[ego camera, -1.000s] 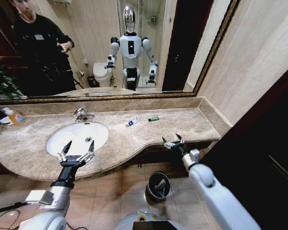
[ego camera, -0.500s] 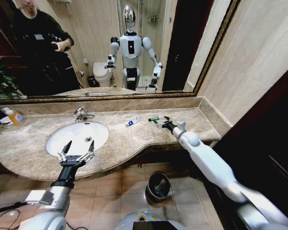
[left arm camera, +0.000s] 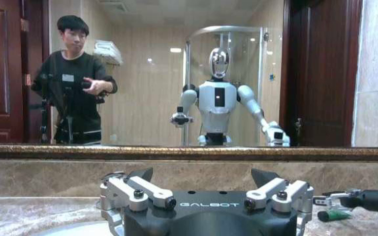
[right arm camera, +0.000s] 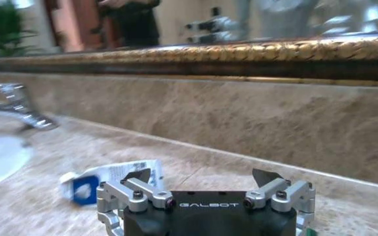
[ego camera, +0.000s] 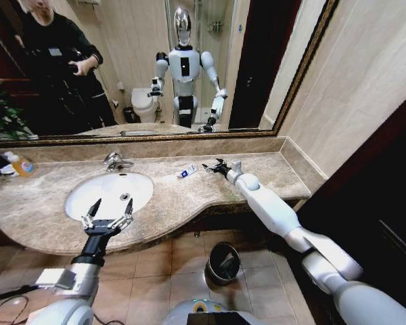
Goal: Pick up the trash from the sink and place it in the trash bin.
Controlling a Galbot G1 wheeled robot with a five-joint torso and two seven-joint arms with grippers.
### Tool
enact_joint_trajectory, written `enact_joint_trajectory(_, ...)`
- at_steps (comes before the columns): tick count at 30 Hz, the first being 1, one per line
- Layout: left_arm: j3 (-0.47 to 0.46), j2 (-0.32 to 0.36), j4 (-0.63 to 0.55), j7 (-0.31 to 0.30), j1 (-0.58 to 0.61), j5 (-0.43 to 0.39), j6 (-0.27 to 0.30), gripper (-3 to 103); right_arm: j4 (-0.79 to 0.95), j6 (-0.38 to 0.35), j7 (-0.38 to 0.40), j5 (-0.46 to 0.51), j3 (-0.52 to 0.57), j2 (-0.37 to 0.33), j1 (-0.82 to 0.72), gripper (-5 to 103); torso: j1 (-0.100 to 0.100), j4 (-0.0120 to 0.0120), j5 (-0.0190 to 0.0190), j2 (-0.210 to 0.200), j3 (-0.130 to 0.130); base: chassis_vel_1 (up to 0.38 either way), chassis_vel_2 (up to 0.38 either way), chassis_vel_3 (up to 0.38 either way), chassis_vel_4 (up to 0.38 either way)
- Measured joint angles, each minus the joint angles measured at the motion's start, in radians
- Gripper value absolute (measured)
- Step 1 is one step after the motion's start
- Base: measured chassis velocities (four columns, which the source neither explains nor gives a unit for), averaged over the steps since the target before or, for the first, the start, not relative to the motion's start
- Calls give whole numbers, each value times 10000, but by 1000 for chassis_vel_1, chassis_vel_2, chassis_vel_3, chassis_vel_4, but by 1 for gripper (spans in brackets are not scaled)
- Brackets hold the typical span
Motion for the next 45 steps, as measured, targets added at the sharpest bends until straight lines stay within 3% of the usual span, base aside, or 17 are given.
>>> enact_joint_trajectory(3, 0, 0, 0, 0, 0, 0, 0, 100, -638, -251, -1820, -728, 606, 37, 335, 100, -1, -4, -2, 0, -1, 0, 0, 0, 0)
enact_joint_trajectory(4, 0, 0, 0, 0, 0, 0, 0, 100, -638, -251, -1820, -728, 606, 37, 335, 100, -1, -4, -2, 0, -1, 0, 0, 0, 0)
enact_joint_trajectory(5, 0, 0, 0, 0, 0, 0, 0, 100, -869, -427, -2463, -1011, 683, -12, 550, 100, -1, -4, 0, 0, -1, 0, 0, 0, 0)
enact_joint_trajectory(11, -1, 0, 1, 0, 0, 0, 0, 100, -1345, -427, -3501, -1628, 643, -140, 988, 100, -1, -1, -1, 2, -1, 0, 0, 0, 0)
enact_joint_trajectory(13, -1, 0, 0, 0, 0, 0, 0, 100, -1845, 34, -4335, -2422, 662, -156, 1245, 100, -1, -2, -1, 2, -1, 0, 0, 0, 0)
enact_joint_trajectory(15, -1, 0, 0, 0, 0, 0, 0, 100, -2004, 150, -4590, -2705, 660, -159, 1329, 100, -1, -3, 0, 2, -1, 0, 0, 0, 0)
enact_joint_trajectory(25, 0, 0, 0, 0, 0, 0, 0, 100, -2556, 221, -4700, -3213, 503, 165, 1563, 103, -1, -1, -1, 2, -1, 0, 0, 0, 0)
enact_joint_trajectory(29, 0, 0, 0, 0, 0, 0, 0, 100, -2888, 233, -4655, -3265, 477, 275, 1653, 93, 0, -1, -1, 2, -1, 0, 0, 0, 0)
enact_joint_trajectory(30, 0, 0, 0, 0, 0, 0, -1, 100, -3109, 232, -4709, -3220, 421, 252, 1716, 82, -1, -2, -1, 2, -1, 0, 0, 0, 0)
enact_joint_trajectory(33, 0, 0, 0, 0, 0, 0, 0, 100, -3207, 246, -4758, -3199, 316, 152, 1751, 66, -1, -2, -1, 2, -1, 0, 0, 0, 0)
enact_joint_trajectory(41, 0, 0, 0, -1, 0, 0, 0, 100, -3305, 403, -4832, -3156, 175, 95, 1759, 63, -1, -3, -1, 2, -2, 0, 0, 0, 0)
enact_joint_trajectory(45, 0, 0, 1, 0, 0, 0, -1, 100, -3414, 437, -4831, -3158, 161, 215, 1798, 56, -1, -2, -1, 2, -1, 0, 0, 0, 0)
